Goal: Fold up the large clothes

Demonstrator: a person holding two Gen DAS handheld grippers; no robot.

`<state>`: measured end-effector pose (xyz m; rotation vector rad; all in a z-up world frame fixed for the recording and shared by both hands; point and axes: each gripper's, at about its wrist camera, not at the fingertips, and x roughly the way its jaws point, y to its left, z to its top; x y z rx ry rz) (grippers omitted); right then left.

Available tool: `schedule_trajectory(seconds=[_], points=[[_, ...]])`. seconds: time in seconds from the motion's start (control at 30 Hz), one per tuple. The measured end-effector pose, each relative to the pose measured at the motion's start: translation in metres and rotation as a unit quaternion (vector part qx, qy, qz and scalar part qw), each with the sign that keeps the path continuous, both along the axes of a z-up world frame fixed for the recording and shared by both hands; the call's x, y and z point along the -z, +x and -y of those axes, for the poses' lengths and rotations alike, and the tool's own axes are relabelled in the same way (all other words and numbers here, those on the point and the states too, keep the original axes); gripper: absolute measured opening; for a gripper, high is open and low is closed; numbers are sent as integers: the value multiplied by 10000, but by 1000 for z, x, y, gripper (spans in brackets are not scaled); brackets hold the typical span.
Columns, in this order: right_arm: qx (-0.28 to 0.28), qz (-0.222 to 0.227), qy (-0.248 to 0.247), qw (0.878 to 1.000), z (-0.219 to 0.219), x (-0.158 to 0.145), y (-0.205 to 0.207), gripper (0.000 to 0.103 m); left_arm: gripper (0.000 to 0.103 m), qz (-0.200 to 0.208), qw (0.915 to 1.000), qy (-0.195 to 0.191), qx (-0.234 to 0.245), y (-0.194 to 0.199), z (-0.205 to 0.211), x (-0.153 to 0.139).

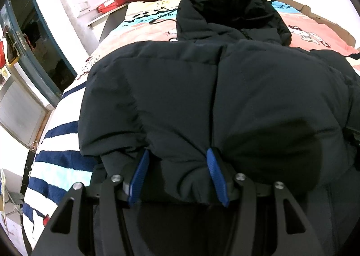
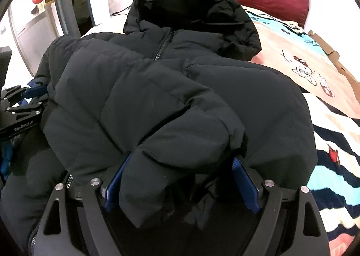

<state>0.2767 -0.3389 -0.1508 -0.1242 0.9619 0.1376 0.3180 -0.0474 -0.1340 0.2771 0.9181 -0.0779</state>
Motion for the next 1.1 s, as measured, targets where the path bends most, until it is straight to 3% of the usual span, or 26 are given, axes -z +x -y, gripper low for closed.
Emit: schedule_trajectory(seconds=[0.27,0.5,0.77,1.1], points=[[150,44,12,9999,3,-17,-14,83,52,76,9997,239,-34,-10,4,-7],[215,431,110,9988,6,-45,-16,83,52,148,9996,236,-33,-18,2,-15],[499,54,12,9987,13,-14,1,83,52,122,9993,341,-41,-31,3,-21],[589,-7,-131,9982,15,-29,-25,83,52,15,9997,227,18,-67,1,-41]])
